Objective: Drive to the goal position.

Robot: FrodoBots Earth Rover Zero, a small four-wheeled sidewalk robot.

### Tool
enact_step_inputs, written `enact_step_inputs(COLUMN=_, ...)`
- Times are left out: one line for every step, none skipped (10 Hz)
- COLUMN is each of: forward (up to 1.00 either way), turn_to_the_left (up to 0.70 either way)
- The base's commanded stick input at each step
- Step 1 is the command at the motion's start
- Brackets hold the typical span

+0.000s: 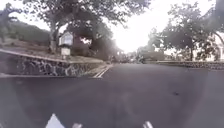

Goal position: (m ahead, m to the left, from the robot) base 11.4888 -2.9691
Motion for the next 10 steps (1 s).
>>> enact_step_inputs(forward=0.50, turn_to_the_left=0.00)
enact_step_inputs(forward=0.50, turn_to_the_left=0.00)
enact_step_inputs(forward=0.50, turn_to_the_left=0.00)
enact_step_inputs(forward=0.50, turn_to_the_left=0.00)
enact_step_inputs(forward=0.50, turn_to_the_left=0.00)
enact_step_inputs(forward=0.50, turn_to_the_left=0.00)
enact_step_inputs(forward=0.50, turn_to_the_left=0.00)
enact_step_inputs(forward=0.50, turn_to_the_left=0.00)
enact_step_inputs(forward=0.50, turn_to_the_left=0.00)
enact_step_inputs(forward=0.50, turn_to_the_left=0.00)
